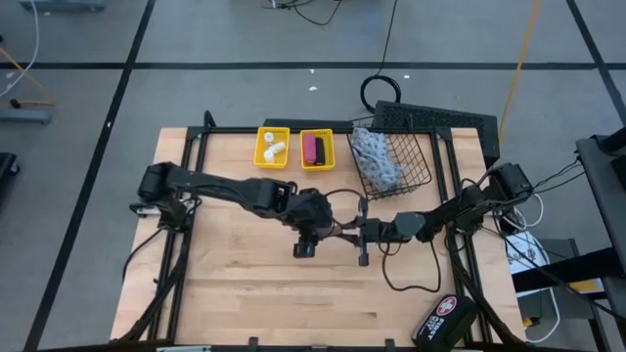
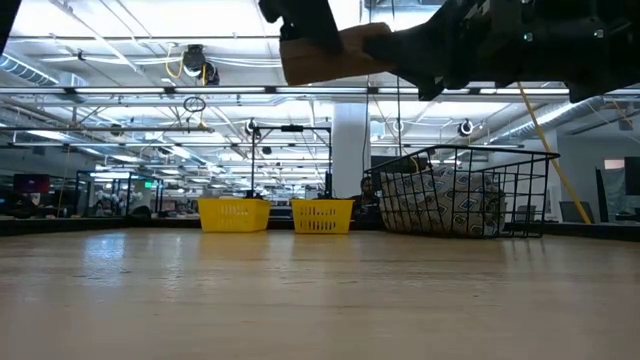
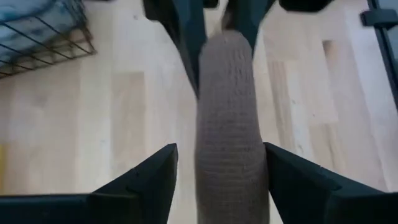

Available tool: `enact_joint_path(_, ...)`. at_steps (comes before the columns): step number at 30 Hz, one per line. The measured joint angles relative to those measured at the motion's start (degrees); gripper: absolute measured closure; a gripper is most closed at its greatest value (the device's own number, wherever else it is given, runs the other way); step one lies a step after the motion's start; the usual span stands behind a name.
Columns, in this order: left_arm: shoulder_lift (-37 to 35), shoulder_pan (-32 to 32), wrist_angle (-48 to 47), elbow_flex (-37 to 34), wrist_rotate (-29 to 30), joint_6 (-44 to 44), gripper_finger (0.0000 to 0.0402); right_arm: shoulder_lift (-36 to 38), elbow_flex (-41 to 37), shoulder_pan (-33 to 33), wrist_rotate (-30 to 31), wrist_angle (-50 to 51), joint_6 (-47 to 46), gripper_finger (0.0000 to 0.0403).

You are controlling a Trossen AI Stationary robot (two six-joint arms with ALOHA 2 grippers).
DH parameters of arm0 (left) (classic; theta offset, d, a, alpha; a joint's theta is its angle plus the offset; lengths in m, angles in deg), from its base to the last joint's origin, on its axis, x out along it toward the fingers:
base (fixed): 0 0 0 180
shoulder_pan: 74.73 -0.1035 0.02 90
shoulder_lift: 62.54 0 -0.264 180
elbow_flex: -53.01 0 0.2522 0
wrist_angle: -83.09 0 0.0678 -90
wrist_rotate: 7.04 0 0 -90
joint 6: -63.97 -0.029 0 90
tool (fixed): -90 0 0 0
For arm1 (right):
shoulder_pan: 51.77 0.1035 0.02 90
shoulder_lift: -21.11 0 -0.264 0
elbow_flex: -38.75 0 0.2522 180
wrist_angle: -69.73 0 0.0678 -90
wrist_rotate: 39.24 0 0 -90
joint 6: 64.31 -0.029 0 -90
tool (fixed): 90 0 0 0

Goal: Pick & Place Medicine items
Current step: Put the brown bandage into the right yellow basket

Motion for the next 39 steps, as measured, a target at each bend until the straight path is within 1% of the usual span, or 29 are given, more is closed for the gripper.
enact_joint_path(3,0.2,0.0,0.0,0.0,-0.5,0.0,0.0187,0.0,0.0,0.0,-0.1,0.0,0.0,0.0367)
enact_joint_path(6,0.2,0.0,0.0,0.0,-0.7,-0.2,0.022,0.0,0.0,0.0,-0.2,0.1,0.0,0.0366)
enact_joint_path(10,0.2,-0.2,0.3,0.0,-2.1,-0.7,0.0288,0.0,0.0,0.0,-1.4,0.0,0.0,0.0362)
enact_joint_path(13,0.2,-0.8,0.3,0.0,-2.4,-0.8,0.0343,0.0,0.0,0.0,-1.2,0.6,-0.1,0.0342)
enact_joint_path(14,0.2,-1.1,0.3,0.0,-2.4,-1.0,0.0349,0.1,0.0,0.0,-1.0,0.9,-0.1,0.0332)
enact_joint_path(16,-0.4,-1.6,0.1,-0.1,-2.4,-1.0,0.0349,2.1,-0.4,-0.1,-0.8,2.4,0.3,0.0307)
enact_joint_path(18,-0.7,-2.1,0.3,0.0,-2.2,-0.7,0.0349,5.5,-1.4,-0.1,-0.1,4.3,0.4,0.0281)
enact_joint_path(22,-1.2,-3.3,-1.6,-0.1,0.0,-1.2,0.0349,16.3,-4.7,0.1,4.2,11.9,0.4,0.0234)
enact_joint_path(26,-1.2,-7.0,-0.4,-0.1,1.1,-0.7,0.0349,26.6,-9.5,0.0,5.0,15.9,-0.8,0.0206)
enact_joint_path(30,-1.2,-13.3,5.0,-0.1,1.1,1.5,0.0349,34.3,-14.0,0.0,4.9,14.1,-0.8,0.0196)
enact_joint_path(33,-1.2,-19.1,11.6,-0.6,1.1,6.3,0.0349,37.9,-16.1,0.0,5.1,14.9,1.7,0.0198)
enact_joint_path(36,-1.2,-25.4,17.0,-3.2,1.1,13.6,0.0349,40.6,-17.4,0.0,5.1,14.7,4.8,0.0204)
enact_joint_path(39,-0.6,-31.0,22.4,-7.5,0.5,24.8,0.0349,41.9,-18.3,0.0,5.1,14.9,7.1,0.0208)
